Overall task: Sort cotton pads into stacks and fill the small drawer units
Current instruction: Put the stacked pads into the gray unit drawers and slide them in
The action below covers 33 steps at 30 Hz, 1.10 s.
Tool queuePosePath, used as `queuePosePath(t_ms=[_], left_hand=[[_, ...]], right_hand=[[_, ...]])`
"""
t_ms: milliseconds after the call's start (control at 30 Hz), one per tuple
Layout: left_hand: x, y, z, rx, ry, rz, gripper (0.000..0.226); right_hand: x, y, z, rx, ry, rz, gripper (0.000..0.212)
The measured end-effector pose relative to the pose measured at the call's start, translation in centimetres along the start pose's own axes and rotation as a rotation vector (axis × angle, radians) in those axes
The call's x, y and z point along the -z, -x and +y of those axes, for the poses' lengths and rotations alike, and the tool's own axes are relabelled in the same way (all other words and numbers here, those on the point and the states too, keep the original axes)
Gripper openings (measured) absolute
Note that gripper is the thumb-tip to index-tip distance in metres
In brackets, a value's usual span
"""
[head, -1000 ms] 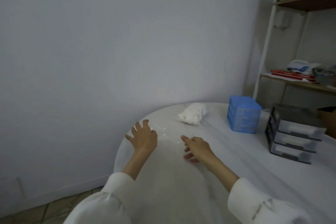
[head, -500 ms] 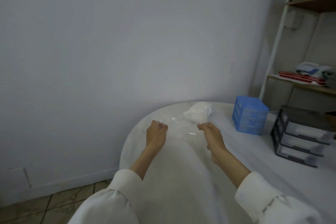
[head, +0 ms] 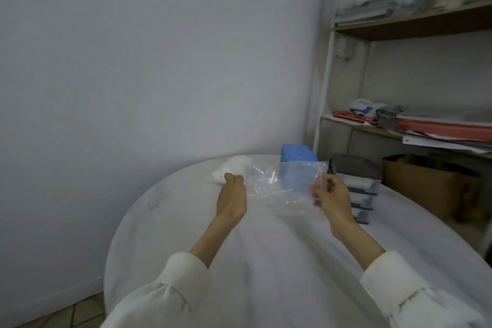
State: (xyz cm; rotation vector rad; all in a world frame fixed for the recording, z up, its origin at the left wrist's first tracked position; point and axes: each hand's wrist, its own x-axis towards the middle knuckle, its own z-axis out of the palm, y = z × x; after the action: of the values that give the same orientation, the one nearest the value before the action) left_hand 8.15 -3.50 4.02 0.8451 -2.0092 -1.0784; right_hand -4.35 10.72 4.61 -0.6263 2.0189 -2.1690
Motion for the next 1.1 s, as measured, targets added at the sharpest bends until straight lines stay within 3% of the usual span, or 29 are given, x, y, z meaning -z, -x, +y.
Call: queuePosePath(t_ms=[133,233,333,467,633,833,933,1100], left_hand=[[-2.7,0.7,1.6,-0.001,0.232,0.059,0.016],[-4.6,1.2,2.4,-0.021,0.418,0.045,0.005],[-5.3,1.5,2.7,-0.067,0.496,-0.010,0.021],[-5.5,2.1,2.7,-0.135,0.428,-0.159,0.033],[-4.9,2.3,2.8,0.040,0.417,-0.339,0.043],[-3.1,2.4,1.9,-0.003,0.254,-0.561,0.067],[-2.0,2.2,1.2,-0.034,0.217,-0.659,0.074],[-1.4,1.7,0.0,-0.061,0.271,-0.664,0.070]], right_hand=[[4.0,0.1,-0.4,0.152,0.027,0.125,0.039],[6.5,0.3,-0.6,0.227,0.043,0.124,0.020],[7.7,0.3,-0.4,0.148,-0.036,-0.016,0.010],[10.1,0.7,-0.5,-0.033,-0.214,-0.214,0.031],[11.6,0.8,1.2,0.119,0.190,-0.169,0.051],[11.9,0.2,3.2,0.289,0.614,-0.090,0.051],[12.2,0.1,3.7,0.292,0.539,-0.120,0.052],[11.5,0.2,3.1,0.164,0.253,-0.182,0.053]])
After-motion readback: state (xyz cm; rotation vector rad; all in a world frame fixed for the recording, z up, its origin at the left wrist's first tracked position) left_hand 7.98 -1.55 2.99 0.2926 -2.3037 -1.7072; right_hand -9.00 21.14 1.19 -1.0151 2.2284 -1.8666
